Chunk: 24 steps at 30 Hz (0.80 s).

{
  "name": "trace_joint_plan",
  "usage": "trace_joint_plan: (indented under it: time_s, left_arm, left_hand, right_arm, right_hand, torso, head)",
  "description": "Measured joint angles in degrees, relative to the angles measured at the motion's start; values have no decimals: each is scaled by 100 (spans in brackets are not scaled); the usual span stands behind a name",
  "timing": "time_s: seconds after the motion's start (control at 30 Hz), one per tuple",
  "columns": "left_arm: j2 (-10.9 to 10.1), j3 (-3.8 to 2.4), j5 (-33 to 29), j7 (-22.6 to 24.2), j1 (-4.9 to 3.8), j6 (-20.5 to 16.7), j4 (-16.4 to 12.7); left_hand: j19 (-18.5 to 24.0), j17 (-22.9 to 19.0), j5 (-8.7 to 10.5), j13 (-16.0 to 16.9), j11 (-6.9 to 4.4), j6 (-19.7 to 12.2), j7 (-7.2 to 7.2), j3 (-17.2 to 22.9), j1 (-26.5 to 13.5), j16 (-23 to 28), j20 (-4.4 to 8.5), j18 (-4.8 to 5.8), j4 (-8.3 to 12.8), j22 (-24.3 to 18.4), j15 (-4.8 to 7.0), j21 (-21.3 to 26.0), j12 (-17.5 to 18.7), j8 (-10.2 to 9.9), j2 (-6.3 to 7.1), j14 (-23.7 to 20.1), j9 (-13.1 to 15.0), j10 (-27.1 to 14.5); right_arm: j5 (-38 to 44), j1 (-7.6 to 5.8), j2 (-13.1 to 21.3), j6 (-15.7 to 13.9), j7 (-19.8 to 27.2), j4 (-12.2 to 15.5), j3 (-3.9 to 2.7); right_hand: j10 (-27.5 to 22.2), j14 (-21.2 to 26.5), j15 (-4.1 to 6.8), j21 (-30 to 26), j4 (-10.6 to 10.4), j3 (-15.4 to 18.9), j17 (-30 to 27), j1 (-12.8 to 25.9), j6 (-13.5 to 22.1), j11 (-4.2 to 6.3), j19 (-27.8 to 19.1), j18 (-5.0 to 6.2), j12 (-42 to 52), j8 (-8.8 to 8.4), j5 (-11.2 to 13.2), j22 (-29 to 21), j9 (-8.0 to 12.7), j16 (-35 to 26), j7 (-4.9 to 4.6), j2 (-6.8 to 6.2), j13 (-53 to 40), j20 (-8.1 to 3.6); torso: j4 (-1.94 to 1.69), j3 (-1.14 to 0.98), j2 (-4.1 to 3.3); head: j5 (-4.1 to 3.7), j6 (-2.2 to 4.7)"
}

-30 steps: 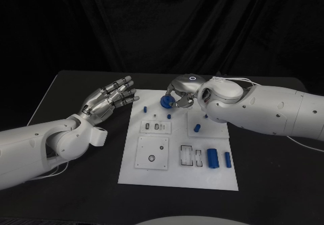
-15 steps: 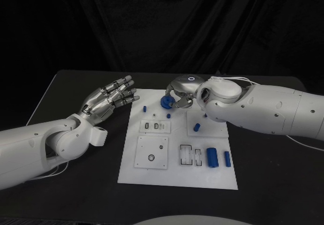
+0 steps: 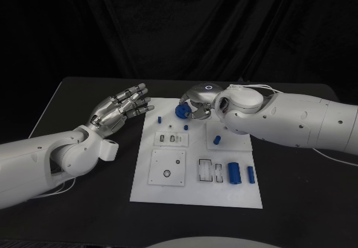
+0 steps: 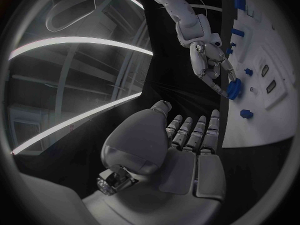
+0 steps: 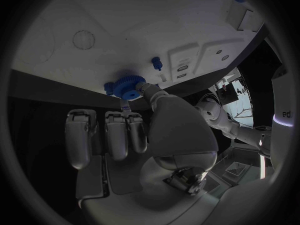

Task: Assemble the parts on the task board

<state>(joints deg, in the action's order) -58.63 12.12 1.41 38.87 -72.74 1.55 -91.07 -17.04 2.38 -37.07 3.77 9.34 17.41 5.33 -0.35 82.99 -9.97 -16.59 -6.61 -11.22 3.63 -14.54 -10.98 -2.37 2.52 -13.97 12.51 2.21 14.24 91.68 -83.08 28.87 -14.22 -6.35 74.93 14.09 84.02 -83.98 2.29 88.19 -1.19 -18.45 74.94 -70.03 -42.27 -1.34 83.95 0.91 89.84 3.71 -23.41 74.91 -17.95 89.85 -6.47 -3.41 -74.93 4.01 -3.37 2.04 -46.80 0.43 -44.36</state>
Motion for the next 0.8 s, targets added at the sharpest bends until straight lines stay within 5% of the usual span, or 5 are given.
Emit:
trace_joint_plan:
  time_s: [0.8]
  left_arm:
    - [32, 0, 0, 0, 3, 22, 33]
  left_hand:
    - [0, 0, 0, 4, 0, 30, 30, 39, -30, -22, 0, 0, -8, 0, 0, 0, 0, 0, 30, 0, 5, 0]
  right_arm:
    - [5, 6, -115, 24, 3, -156, -6]
  right_hand:
    - [0, 0, 0, -56, -56, 57, -1, -54, -21, 0, 0, 0, 0, 0, 725, -1, 340, 0, 21, 177, 1, 0]
  torso:
    - [-3, 2, 1]
  head:
    - [-17, -9]
